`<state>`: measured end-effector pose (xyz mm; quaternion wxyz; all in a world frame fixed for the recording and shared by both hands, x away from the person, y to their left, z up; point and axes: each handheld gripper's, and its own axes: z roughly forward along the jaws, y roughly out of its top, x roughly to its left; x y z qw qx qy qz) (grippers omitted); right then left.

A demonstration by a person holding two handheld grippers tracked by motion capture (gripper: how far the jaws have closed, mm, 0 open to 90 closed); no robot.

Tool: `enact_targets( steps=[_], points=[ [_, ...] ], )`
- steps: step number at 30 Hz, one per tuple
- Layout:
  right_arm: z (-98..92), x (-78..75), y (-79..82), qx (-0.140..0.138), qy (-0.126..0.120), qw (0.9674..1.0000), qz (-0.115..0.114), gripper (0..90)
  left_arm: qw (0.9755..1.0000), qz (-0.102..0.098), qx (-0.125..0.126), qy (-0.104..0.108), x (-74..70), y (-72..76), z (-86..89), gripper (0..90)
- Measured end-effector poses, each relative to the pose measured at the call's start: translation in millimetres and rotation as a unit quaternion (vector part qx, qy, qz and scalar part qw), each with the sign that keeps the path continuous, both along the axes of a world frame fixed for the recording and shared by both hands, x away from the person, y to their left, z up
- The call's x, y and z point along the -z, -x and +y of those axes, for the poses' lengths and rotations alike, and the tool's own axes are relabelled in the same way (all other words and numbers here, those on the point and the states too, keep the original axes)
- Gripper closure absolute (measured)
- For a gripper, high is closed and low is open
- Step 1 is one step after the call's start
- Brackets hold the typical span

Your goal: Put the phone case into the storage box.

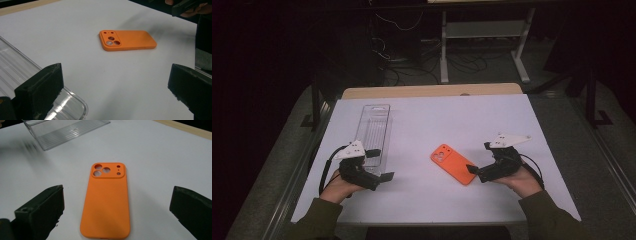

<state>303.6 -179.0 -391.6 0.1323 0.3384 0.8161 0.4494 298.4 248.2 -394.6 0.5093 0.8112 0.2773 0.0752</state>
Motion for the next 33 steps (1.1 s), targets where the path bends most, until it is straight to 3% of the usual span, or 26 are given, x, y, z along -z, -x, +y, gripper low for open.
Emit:
enact_targets(
  steps=[18,33],
  points=[
    [11.8,-6.5,-15.8,-0.004,0.002,1.0,-0.008,0.0,1.0,0.001,0.005,-0.008,0.2,0.8,-1.1,0.0],
    [23.3,-8.0,-31.0,0.0,0.002,1.0,-0.001,0.0,0.9999,0.0,0.005,-0.012,-0.3,0.6,0.1,0.0]
  ],
)
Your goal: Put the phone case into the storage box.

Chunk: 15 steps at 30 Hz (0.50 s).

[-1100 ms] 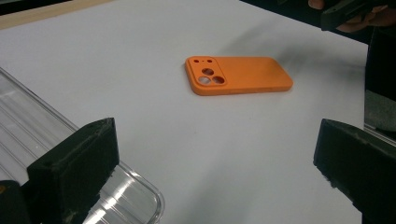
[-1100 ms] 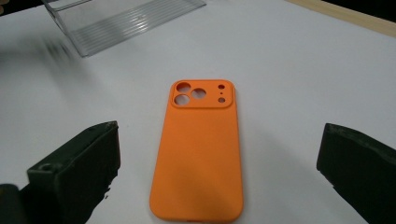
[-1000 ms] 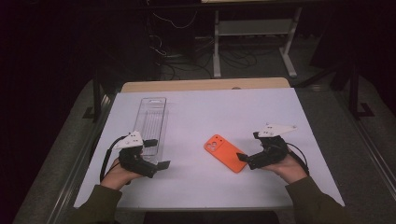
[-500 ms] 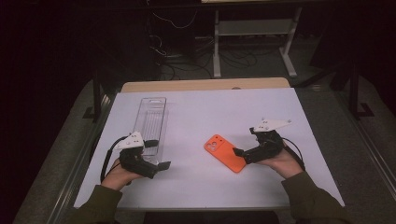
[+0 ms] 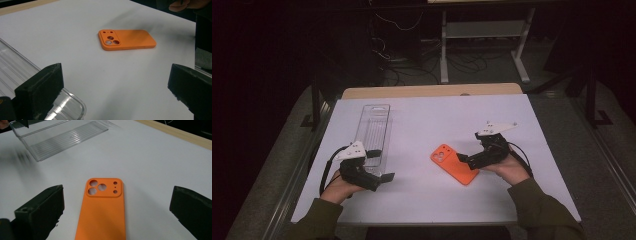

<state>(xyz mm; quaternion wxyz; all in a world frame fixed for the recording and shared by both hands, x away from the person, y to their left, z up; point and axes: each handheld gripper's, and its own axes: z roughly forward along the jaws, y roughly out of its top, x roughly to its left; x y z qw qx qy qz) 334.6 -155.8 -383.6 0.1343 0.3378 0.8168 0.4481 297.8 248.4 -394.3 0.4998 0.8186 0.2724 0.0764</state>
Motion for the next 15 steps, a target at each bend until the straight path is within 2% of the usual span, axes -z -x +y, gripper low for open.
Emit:
enact_targets(
  steps=[15],
  points=[
    [7.7,-1.6,-14.3,0.005,-0.006,1.0,-0.001,0.0,1.0,0.001,0.0,0.003,0.5,0.2,-0.6,0.0]
  ],
)
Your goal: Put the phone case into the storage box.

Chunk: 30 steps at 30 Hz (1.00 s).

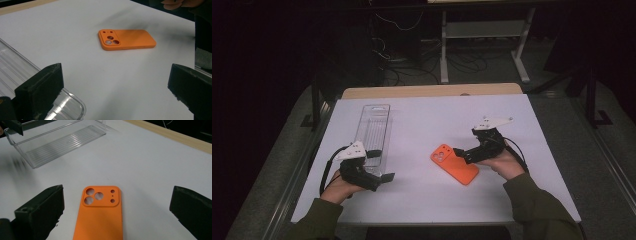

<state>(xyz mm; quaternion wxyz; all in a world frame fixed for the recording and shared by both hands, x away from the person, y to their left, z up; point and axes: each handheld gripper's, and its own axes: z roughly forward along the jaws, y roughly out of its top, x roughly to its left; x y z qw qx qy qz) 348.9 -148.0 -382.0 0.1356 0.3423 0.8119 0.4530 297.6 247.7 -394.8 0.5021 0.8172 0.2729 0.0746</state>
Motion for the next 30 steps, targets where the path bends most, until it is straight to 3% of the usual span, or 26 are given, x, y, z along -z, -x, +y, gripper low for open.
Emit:
enact_targets(
  steps=[11,16,30],
  points=[
    [6.6,0.2,-7.7,0.005,-0.001,1.0,0.0,0.0,1.0,-0.001,-0.001,0.005,-0.1,-0.4,1.0,0.0],
    [8.3,0.9,-6.5,0.003,0.008,1.0,0.001,0.0,1.0,-0.002,-0.001,0.005,-0.1,-0.6,0.9,0.0],
    [14.7,8.1,-5.6,0.002,0.045,0.9985,0.031,0.0,1.0,0.0,-0.002,0.003,-0.1,-0.1,0.5,0.0]
  ],
)
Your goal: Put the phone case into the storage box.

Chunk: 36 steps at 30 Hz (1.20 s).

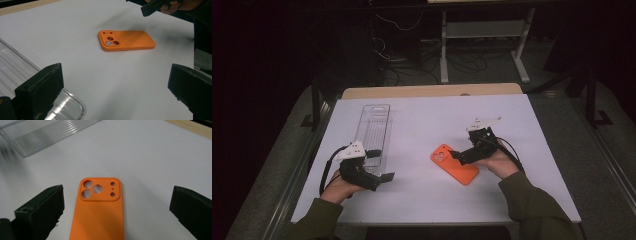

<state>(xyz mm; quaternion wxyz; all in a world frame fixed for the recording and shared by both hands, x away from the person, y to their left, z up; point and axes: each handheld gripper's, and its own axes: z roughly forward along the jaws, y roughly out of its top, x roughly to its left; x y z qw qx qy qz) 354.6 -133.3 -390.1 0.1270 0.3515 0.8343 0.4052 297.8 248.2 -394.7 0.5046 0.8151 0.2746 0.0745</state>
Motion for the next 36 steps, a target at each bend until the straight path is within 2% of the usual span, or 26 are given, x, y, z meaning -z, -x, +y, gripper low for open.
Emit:
enact_targets(
  steps=[10,24,29,36],
  points=[
    [5.2,7.7,2.4,0.001,0.019,0.9995,0.026,0.0,1.0,-0.005,0.003,-0.003,-0.8,-0.5,1.7,0.0],
    [14.0,20.2,5.1,-0.007,0.047,0.9981,0.04,0.0,1.0,-0.005,0.002,-0.005,-0.9,-0.5,0.8,0.0],
    [18.6,26.1,5.5,-0.017,0.066,0.9968,0.042,0.0,1.0,-0.005,0.002,-0.003,-0.8,-0.5,0.9,0.0],
    [23.6,31.7,6.0,-0.017,0.08,0.9953,0.052,0.0,0.9999,-0.006,0.004,-0.007,-0.7,-0.7,0.9,0.0]
  ],
)
